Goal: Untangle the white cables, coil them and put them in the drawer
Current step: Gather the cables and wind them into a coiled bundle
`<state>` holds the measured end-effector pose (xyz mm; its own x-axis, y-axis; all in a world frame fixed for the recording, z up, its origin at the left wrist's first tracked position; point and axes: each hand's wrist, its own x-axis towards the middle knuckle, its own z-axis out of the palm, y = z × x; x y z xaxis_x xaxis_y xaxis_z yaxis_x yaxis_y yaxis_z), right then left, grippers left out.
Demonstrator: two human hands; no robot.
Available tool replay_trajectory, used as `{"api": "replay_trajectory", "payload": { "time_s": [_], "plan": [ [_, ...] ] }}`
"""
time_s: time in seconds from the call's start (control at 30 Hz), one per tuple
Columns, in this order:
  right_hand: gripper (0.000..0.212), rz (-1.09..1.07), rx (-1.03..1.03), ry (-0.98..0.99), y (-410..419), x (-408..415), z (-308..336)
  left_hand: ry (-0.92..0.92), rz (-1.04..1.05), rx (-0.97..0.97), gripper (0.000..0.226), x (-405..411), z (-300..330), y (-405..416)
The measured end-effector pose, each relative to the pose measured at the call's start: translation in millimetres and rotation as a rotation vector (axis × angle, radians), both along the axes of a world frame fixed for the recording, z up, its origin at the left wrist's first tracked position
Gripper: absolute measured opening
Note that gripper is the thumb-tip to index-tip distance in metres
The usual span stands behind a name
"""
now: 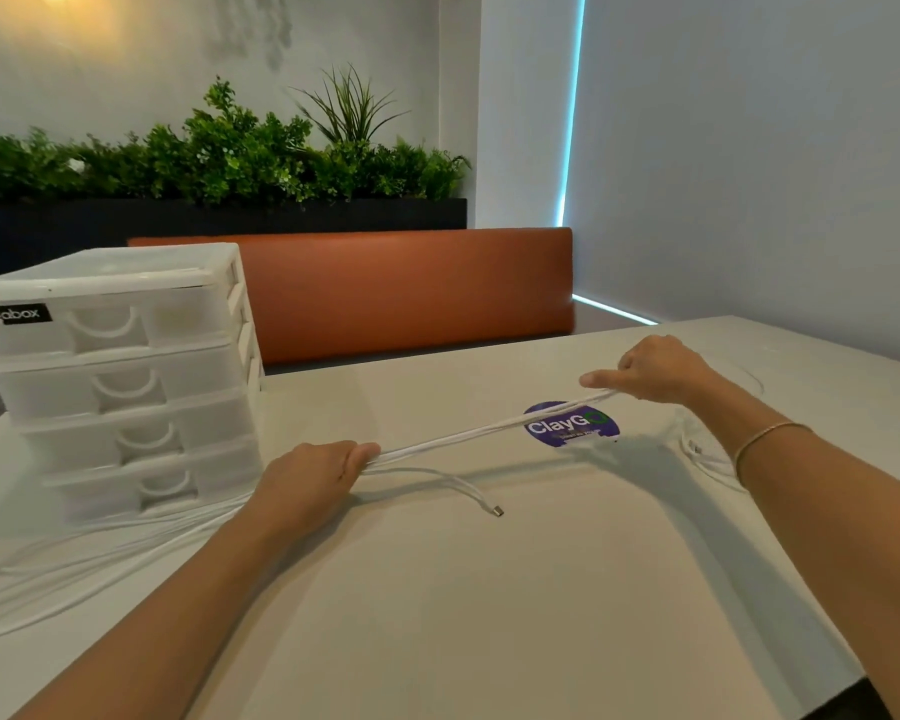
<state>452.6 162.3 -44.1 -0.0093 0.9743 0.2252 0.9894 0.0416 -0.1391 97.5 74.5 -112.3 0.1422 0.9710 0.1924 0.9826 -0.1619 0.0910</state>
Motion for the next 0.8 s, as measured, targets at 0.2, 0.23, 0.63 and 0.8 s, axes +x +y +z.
{"api": "replay_trajectory", "payload": {
  "time_s": [0.2, 0.23, 0.63, 0.8],
  "plan": [
    [0.057, -0.281, 0.187, -0.271, -5.9, 74.3, 17.7, -0.082, 0.044, -0.018, 0.042, -6.2, -7.0, 3.2],
    [0.056, -0.307, 0.230, -0.342, -4.1, 79.8, 17.7, -0.082, 0.038, -0.026, 0.043, -3.3, -8.0, 3.7],
    [0.034, 0.484, -0.230, 0.121, -36.3, -79.4, -43.5, -0.178, 0.041, 0.033, 0.047, -0.7, -6.0, 5.4],
    [0.007, 0.452, -0.272, -0.102, -29.3, -84.0, -51.4, -0.211, 0.048, 0.041, 0.044, -3.8, -5.2, 6.6]
  ]
}}
